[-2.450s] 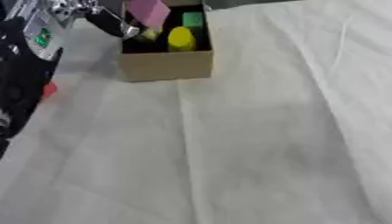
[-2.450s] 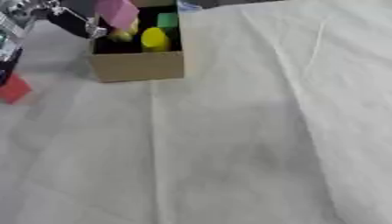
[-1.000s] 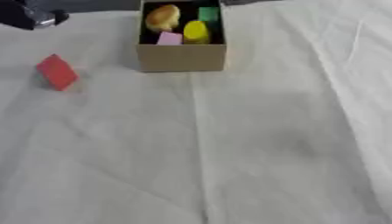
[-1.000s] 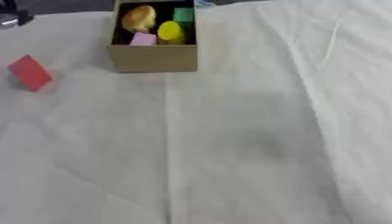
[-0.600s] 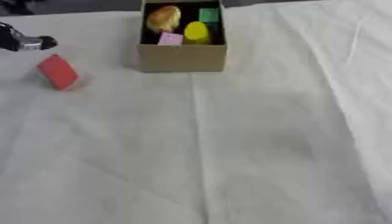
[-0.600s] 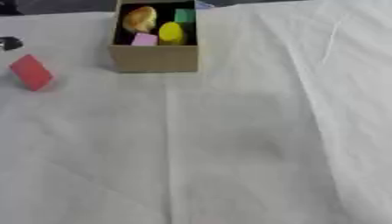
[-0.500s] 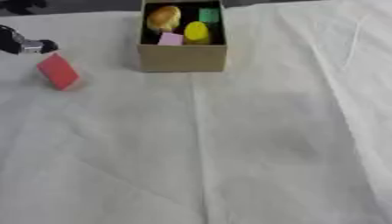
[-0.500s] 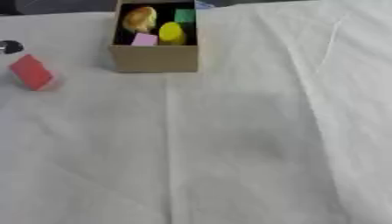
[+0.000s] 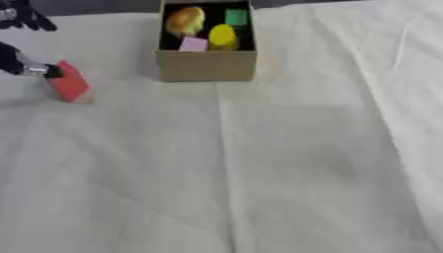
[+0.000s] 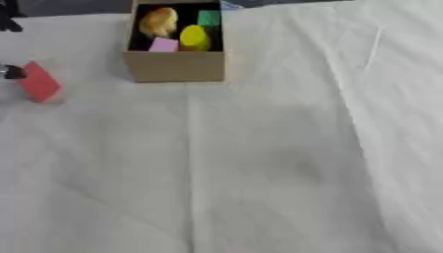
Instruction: Pick up objects on the table and place them in the box.
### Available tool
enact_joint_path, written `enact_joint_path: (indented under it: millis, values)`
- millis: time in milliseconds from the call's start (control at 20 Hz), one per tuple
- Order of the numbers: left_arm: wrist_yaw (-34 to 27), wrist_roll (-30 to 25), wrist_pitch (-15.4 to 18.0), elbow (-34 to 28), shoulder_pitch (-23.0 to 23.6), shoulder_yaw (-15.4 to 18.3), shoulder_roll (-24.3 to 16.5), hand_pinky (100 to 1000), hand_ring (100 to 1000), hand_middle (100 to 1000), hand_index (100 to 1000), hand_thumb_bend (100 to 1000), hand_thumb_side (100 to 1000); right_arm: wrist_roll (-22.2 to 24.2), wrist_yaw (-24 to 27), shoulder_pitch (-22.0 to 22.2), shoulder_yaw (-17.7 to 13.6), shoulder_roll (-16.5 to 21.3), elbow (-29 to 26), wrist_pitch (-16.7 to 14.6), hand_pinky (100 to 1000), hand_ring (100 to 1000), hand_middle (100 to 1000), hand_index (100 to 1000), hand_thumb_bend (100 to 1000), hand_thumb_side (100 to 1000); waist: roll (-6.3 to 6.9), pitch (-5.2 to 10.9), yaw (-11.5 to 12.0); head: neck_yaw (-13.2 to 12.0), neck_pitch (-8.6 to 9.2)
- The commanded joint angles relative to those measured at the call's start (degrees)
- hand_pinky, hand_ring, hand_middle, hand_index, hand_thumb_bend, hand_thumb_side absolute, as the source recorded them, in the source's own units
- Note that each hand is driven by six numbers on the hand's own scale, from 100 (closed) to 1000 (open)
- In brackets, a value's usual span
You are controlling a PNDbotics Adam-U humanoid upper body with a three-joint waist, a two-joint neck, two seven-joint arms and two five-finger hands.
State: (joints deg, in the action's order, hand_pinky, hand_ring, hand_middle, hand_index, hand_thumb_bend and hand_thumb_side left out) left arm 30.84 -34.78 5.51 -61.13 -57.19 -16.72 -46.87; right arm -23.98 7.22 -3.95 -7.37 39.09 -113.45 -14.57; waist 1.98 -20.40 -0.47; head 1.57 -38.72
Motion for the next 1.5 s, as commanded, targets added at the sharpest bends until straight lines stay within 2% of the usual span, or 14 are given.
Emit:
enact_joint_path:
  millis: [50,350,1000,1500]
  values:
    - [2.4,-0.4,-0.4,1.9,-1.5,0.9,-0.6,926,898,813,885,679,549,0.0,0.2,0.0,-0.6,0.9,-1.1,0.2,732,648,608,746,100,712,-0.17,1.13,-0.1,-0.3,0.72]
    - [7.0,0.5,-0.8,6.2,-1.8,1.7,1.0,922,897,812,888,693,554,0.1,0.3,-0.1,-0.6,0.5,-1.1,0.4,731,647,608,746,100,716,-0.27,0.80,-0.1,-0.6,1.06]
    - [9.6,4.4,-3.4,11.0,-3.2,3.2,3.9,918,891,803,889,698,616,0.2,0.4,-0.3,-0.5,-0.2,-1.1,0.9,731,647,607,744,100,725,-0.18,0.09,-0.6,-1.1,1.79]
    - [13.5,6.6,-5.8,14.1,-3.8,4.4,5.1,908,888,801,888,711,626,0.3,0.3,-0.5,-0.5,-0.6,-1.1,1.0,730,646,606,744,100,732,0.03,-0.70,-1.1,-1.2,2.28]
